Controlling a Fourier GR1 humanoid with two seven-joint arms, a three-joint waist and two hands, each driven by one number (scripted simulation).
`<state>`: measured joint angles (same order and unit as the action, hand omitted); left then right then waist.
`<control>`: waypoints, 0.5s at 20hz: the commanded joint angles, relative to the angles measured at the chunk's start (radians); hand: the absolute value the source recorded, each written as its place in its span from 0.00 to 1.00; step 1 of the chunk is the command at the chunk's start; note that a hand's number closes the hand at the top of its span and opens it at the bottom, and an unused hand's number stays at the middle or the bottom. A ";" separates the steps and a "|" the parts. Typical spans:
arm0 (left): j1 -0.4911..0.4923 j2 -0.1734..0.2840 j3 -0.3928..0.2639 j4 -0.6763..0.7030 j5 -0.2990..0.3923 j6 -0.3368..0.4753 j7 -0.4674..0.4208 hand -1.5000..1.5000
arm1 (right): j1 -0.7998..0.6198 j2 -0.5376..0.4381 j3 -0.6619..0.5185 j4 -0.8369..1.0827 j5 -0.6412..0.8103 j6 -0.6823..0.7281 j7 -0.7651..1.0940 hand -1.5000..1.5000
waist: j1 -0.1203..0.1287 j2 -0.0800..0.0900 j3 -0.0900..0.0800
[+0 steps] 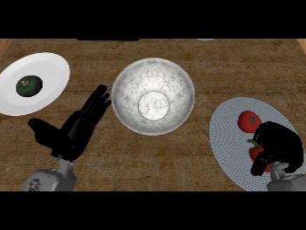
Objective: Pick the bell pepper from the placemat and place it in the bowl
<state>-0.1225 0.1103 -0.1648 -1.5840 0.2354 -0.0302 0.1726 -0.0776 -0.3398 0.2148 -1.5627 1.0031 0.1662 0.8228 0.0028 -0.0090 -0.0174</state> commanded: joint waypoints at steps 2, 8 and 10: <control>-0.032 -0.010 -0.023 0.015 -0.004 -0.015 0.009 0.50 | -0.100 0.297 0.286 -0.017 0.137 0.051 0.204 1.00 | 0.070 0.015 0.012; -0.041 -0.031 -0.059 0.042 -0.014 -0.029 0.004 0.50 | -0.286 0.335 0.472 0.010 0.135 0.059 0.420 1.00 | 0.118 0.015 0.012; -0.060 -0.027 -0.050 0.036 -0.002 -0.033 0.021 0.50 | -0.340 0.337 0.504 -0.003 0.124 0.047 0.480 1.00 | 0.117 0.009 0.012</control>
<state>-0.1694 0.0927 -0.2047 -1.5560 0.2297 -0.0575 0.1852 -0.3101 -0.0513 0.6185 -1.5628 1.1293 0.2044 1.0747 0.1070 0.0029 -0.0088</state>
